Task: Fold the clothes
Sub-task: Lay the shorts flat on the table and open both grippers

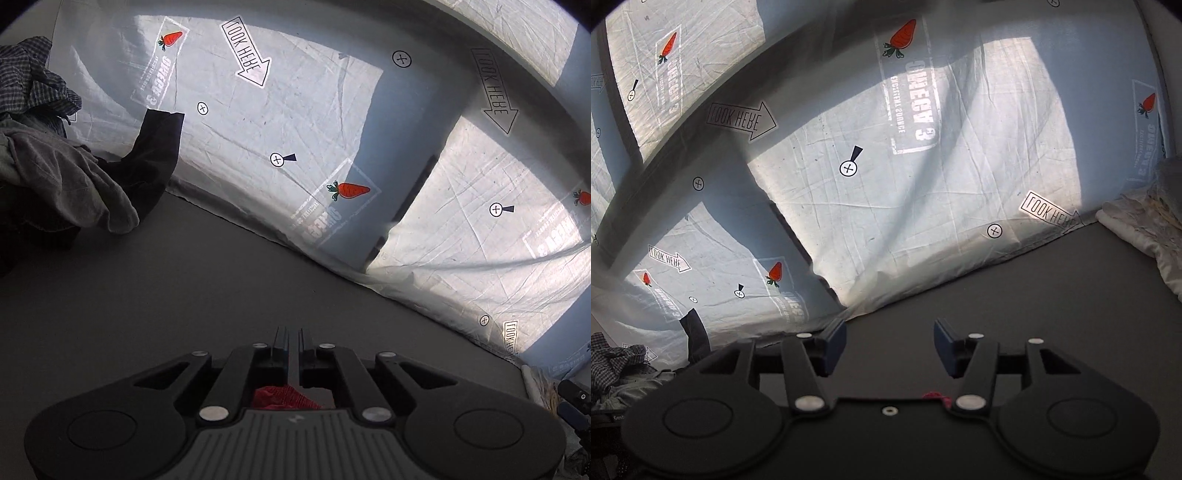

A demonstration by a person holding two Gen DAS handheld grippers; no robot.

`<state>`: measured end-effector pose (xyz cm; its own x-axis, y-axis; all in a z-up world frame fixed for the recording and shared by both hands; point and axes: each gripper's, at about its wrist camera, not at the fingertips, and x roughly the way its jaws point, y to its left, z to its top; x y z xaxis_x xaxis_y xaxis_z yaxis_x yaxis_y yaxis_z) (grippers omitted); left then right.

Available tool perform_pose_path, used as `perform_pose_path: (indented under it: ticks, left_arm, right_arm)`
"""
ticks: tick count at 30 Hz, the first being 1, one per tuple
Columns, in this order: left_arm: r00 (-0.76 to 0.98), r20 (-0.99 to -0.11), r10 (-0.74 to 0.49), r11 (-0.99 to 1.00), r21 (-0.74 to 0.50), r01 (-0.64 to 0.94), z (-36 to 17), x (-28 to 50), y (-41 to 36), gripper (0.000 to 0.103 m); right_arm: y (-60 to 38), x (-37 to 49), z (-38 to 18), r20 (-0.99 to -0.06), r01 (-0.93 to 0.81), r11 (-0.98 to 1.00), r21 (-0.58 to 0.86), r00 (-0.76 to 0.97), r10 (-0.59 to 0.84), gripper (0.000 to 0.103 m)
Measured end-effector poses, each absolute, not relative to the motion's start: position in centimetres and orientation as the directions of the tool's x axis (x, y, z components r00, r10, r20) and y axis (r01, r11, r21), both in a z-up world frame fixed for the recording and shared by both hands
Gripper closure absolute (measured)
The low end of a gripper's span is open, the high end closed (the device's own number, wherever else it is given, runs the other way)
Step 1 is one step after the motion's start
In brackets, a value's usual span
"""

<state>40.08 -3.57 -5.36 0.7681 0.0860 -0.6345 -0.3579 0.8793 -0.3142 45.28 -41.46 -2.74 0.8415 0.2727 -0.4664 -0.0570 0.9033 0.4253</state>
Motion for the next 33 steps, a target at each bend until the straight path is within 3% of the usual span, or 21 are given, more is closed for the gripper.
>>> perform_pose_path:
  ticks: [5, 14, 18, 20, 27, 28, 29, 30, 32, 33]
  left_arm:
    - [0.701, -0.704, 0.116, 0.893, -0.236, -0.384, -8.0, 36.3, -2.9, 0.086]
    - [0.495, -0.860, 0.122, 0.865, -0.152, -0.477, -14.8, 26.3, -5.6, 0.082]
    - [0.488, -0.864, 0.125, 0.857, -0.153, -0.492, -15.5, 23.0, -7.1, 0.079]
    - [0.491, -0.861, 0.135, 0.867, -0.137, -0.479, -15.4, 22.2, -8.1, 0.070]
    - [0.488, -0.853, 0.187, 0.899, -0.052, -0.436, -15.8, 19.9, -11.3, 0.056]
    - [0.488, -0.854, 0.182, 0.905, -0.049, -0.423, -15.8, 19.7, -11.6, 0.048]
    - [0.489, -0.854, 0.176, 0.911, -0.046, -0.410, -15.9, 19.5, -11.8, 0.040]
    - [0.487, -0.855, 0.178, 0.914, -0.040, -0.405, -16.0, 19.4, -12.0, 0.039]
    - [0.483, -0.855, 0.189, 0.916, -0.024, -0.401, -16.0, 19.4, -12.3, 0.037]
    - [0.481, -0.855, 0.194, 0.916, -0.017, -0.400, -16.1, 19.4, -12.4, 0.036]
  right_arm:
    - [-44.7, 42.5, -6.9, -0.580, 0.052, 0.927, 0.370, 0.793, 0.187, 0.043]
    - [-49.7, 33.6, -13.5, -0.742, 0.198, 0.945, 0.261, 0.667, 0.065, 0.044]
    - [-51.0, 30.7, -14.7, -0.772, 0.221, 0.941, 0.254, 0.633, 0.060, 0.044]
    - [-51.1, 29.6, -15.0, -0.784, 0.204, 0.951, 0.232, 0.618, 0.059, 0.044]
    - [-49.0, 26.4, -16.4, -0.792, 0.100, 0.983, 0.154, 0.607, 0.062, 0.046]
    - [-48.6, 26.2, -16.4, -0.793, 0.076, 0.990, 0.121, 0.608, 0.050, 0.049]
    - [-48.3, 26.0, -16.4, -0.791, 0.048, 0.994, 0.100, 0.609, 0.051, 0.059]
    - [-48.1, 25.9, -16.4, -0.790, 0.018, 0.996, 0.088, 0.611, 0.059, 0.078]
    - [-48.1, 25.5, -16.2, -0.781, -0.017, 0.997, 0.080, 0.620, 0.073, 0.101]
    - [-48.2, 25.2, -16.0, -0.774, -0.016, 0.996, 0.083, 0.629, 0.075, 0.101]
